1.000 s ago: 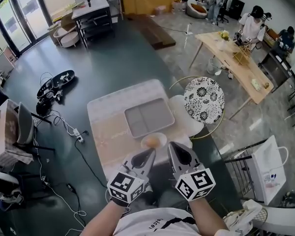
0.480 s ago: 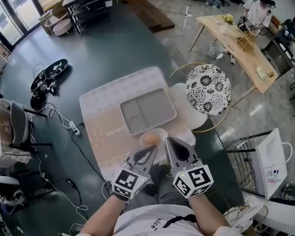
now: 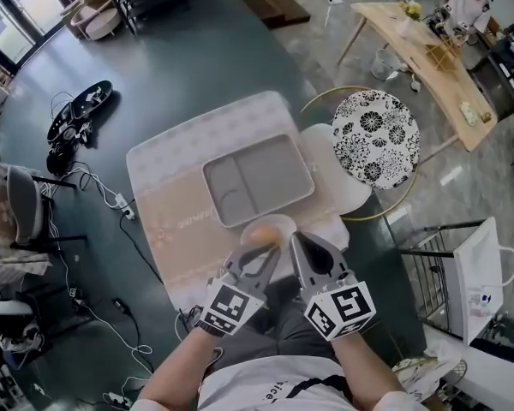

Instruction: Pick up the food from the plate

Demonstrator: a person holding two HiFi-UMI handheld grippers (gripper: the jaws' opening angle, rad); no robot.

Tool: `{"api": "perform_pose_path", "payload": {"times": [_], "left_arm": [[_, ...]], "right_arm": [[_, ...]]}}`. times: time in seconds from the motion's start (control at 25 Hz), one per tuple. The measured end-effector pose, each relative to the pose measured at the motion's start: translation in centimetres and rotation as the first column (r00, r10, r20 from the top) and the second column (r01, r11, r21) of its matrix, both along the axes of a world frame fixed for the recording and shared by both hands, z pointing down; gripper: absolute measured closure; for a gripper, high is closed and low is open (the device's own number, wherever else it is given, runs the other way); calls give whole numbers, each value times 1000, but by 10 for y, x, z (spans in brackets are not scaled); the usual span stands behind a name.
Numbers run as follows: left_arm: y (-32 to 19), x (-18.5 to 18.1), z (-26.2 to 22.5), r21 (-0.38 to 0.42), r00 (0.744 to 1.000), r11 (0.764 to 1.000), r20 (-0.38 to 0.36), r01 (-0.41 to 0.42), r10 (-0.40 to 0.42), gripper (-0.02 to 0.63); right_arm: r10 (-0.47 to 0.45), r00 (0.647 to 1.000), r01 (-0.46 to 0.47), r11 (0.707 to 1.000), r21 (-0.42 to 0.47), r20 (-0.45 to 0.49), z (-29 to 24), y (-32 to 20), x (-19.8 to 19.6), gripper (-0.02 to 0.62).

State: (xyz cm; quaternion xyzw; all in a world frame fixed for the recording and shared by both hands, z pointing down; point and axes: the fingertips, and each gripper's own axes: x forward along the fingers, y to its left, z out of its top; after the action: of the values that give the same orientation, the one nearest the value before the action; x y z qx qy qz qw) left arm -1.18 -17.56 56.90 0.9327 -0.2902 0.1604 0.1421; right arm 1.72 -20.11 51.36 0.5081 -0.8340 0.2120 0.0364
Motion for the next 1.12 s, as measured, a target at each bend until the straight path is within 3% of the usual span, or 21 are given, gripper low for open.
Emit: {"api": "perform_pose_path", "payload": {"times": [0.2, 0.44, 0.8, 1.12], "left_arm": [[-3, 7, 39, -27, 998, 999, 51, -45, 47, 532], [-7, 10, 87, -20, 980, 994, 171, -104, 106, 449], [-8, 16, 142, -13, 923, 979, 329, -205, 198, 350], [-7, 17, 172, -11, 864, 954, 421, -298, 275, 314]], "right_arm": [[16, 1000, -16, 1000, -23, 6, 24, -10, 9, 581], [23, 1000, -23, 999, -35, 20, 49, -17, 14, 581], [30, 999, -29, 999, -46, 28, 68, -20, 23, 581], [32, 999, -30, 998, -53, 32, 79, -22, 23, 581]]}}
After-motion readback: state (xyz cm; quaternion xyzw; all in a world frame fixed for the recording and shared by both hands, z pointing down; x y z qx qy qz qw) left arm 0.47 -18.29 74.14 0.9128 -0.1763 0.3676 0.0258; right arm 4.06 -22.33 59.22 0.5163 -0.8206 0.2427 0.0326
